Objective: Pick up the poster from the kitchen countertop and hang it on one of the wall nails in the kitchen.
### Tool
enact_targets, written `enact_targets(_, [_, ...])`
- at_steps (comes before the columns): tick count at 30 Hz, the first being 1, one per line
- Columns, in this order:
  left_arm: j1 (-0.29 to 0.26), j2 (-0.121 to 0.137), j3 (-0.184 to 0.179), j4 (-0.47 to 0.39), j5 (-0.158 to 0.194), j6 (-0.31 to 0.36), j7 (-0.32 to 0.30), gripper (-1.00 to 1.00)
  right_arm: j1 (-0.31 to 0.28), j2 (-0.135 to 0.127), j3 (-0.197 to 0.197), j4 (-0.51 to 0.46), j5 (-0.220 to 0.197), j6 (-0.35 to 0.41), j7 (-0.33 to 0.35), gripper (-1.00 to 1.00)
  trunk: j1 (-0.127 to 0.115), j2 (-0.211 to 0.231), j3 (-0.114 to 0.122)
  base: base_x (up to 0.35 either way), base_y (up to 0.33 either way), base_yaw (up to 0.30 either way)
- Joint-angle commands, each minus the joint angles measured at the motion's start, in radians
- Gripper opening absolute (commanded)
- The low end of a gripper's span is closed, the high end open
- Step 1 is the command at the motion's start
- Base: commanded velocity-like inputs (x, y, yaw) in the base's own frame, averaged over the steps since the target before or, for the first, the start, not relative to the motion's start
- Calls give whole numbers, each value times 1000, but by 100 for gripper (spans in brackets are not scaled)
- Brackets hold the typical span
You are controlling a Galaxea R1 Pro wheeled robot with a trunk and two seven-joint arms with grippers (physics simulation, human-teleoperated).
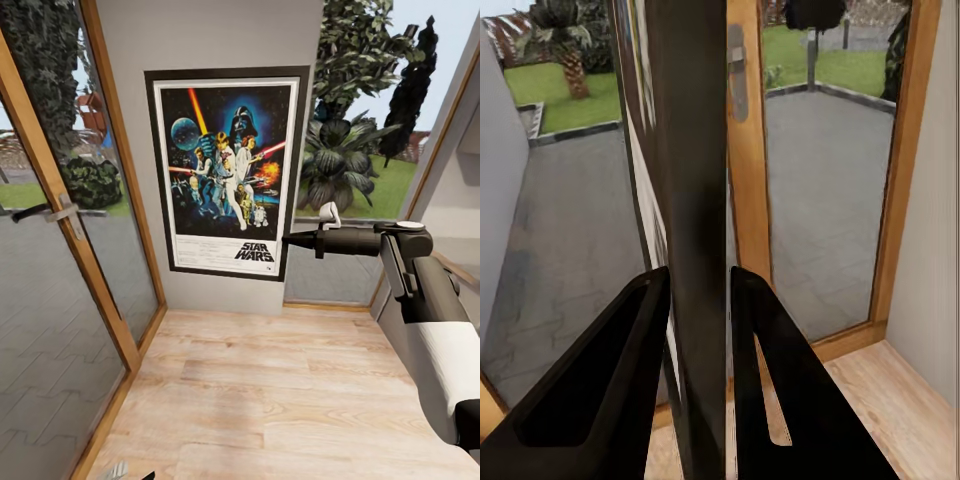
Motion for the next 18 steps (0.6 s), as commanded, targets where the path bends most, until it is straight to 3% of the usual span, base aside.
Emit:
enact_targets(1, [-1,0,-8,1,4,-9,-1,100,-1,-1,2,0,-8,10,-1,-100,1,-2,-2,319,0,0])
enact_targets(12, [-1,1,-8,1,4,-9,-1,100,-1,-1,2,0,-8,10,0,-100,1,-2,-2,323,0,0])
enact_targets(18, [-1,2,-8,1,4,-9,-1,100,-1,-1,2,0,-8,10,0,-100,1,-2,-2,178,0,0])
